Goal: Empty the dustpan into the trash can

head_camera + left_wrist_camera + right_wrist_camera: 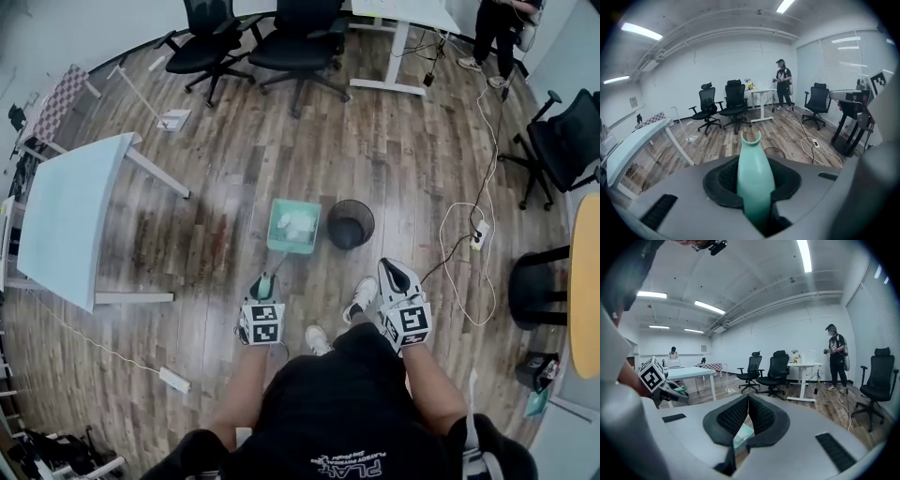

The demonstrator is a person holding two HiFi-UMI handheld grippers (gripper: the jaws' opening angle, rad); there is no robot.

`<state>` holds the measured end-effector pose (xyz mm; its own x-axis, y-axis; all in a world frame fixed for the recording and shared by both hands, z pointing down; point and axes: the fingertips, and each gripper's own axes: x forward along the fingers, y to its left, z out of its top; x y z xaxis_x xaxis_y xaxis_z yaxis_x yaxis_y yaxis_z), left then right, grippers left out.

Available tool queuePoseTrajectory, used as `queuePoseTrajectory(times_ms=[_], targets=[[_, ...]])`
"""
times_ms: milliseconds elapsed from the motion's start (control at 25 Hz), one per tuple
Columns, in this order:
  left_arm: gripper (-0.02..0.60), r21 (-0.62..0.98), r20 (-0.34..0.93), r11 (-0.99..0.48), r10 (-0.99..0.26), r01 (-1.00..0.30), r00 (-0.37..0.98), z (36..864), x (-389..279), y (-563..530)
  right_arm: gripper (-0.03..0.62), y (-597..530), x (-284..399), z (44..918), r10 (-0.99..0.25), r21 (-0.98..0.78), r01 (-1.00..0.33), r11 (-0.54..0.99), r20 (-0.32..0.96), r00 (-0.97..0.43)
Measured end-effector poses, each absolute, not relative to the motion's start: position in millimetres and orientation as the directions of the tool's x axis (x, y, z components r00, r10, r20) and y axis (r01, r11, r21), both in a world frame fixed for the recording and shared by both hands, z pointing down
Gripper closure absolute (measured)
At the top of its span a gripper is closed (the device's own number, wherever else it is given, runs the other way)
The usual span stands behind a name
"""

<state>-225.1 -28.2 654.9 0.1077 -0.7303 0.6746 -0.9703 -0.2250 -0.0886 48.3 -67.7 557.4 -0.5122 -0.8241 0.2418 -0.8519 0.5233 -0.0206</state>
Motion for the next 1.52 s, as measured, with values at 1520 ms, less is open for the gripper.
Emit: queuePoseTrajectory(times_ms=[1520], targets=[[0.472, -0.653, 0.752, -0.754, -0.633, 0.077, 0.185, 630.6, -22.4, -5.3, 0.571, -11.5, 118.4, 512.0, -0.748, -0.018, -0.766, 0.643, 0.201, -0.632]])
